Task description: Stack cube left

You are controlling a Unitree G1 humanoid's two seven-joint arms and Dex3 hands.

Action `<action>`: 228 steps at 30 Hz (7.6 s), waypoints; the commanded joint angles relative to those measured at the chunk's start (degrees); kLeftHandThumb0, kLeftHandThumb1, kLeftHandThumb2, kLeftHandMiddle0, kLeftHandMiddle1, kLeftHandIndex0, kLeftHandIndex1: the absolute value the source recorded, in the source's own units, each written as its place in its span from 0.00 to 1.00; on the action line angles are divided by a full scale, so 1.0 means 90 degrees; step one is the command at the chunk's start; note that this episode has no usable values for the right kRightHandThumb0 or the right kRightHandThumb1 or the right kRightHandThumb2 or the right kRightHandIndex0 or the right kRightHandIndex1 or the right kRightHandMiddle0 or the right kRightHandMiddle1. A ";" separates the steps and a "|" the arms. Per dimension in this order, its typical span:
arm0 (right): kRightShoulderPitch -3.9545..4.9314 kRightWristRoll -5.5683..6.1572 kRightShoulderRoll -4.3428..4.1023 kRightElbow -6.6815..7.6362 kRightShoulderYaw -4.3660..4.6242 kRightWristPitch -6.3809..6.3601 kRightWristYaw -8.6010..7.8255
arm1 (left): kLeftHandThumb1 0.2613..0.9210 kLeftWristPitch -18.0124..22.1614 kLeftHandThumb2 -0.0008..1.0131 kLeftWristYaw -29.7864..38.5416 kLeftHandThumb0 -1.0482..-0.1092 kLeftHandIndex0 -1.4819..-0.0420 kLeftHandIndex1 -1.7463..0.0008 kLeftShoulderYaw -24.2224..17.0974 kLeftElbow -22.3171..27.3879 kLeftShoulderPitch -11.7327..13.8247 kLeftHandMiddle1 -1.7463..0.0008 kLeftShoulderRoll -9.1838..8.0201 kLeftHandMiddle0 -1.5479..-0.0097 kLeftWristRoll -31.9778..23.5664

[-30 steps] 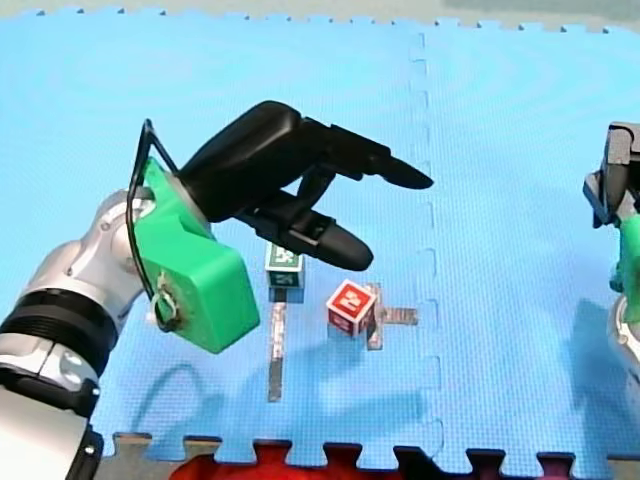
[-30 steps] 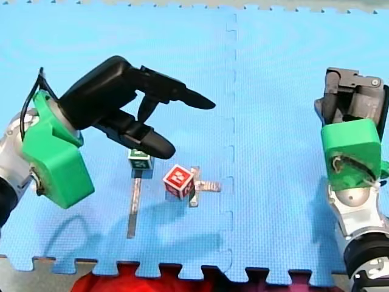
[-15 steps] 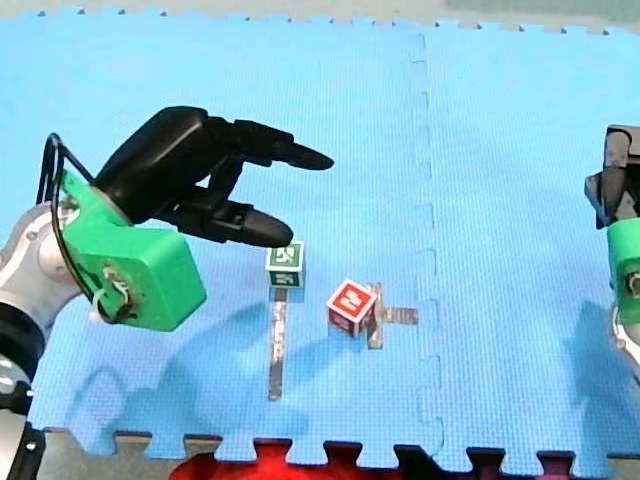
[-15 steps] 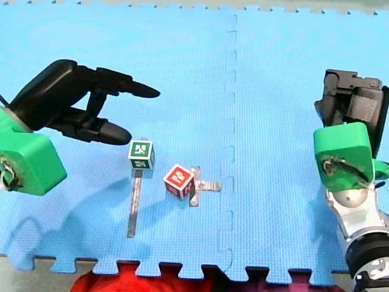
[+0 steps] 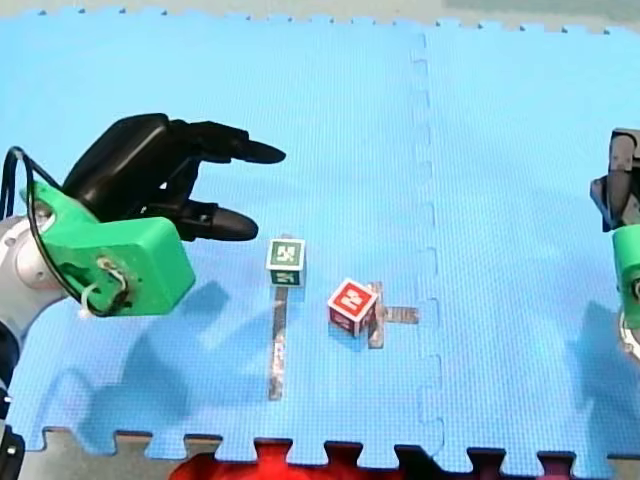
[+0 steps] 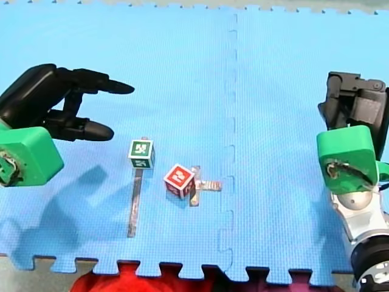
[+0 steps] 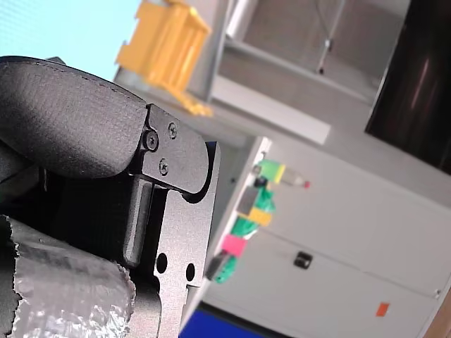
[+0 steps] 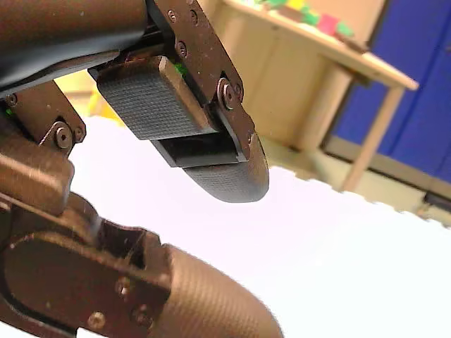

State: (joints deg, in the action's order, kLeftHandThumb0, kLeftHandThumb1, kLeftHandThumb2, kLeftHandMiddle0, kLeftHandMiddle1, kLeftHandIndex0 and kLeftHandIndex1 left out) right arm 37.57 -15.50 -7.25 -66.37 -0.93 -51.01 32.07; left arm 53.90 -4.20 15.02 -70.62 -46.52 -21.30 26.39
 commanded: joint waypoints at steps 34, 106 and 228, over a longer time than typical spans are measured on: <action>0.0005 -0.0044 -0.0193 0.0027 0.0022 -0.0264 -0.0047 | 0.66 -0.1565 0.00 -0.0178 0.63 0.52 0.97 0.0516 -0.0266 -0.0146 0.00 0.0101 0.48 0.0564; -0.0191 -0.0142 -0.0249 0.0663 -0.0007 -0.0579 -0.0143 | 0.67 -0.1430 0.00 0.0552 0.72 0.45 0.99 0.1050 0.0520 -0.0038 0.00 0.0061 0.44 0.0851; -0.0376 -0.0252 -0.0164 0.0906 -0.0088 -0.0816 -0.0217 | 0.78 -0.0924 0.01 -0.0636 0.61 0.12 0.90 0.0992 0.0052 -0.0191 0.00 0.0476 0.40 0.0709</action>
State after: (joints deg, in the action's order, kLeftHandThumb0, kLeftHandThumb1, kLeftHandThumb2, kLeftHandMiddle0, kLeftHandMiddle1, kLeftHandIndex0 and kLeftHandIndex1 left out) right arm 34.17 -17.78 -8.61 -58.07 -1.68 -58.54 29.95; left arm 44.71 -9.21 24.17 -71.19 -47.83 -16.27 32.76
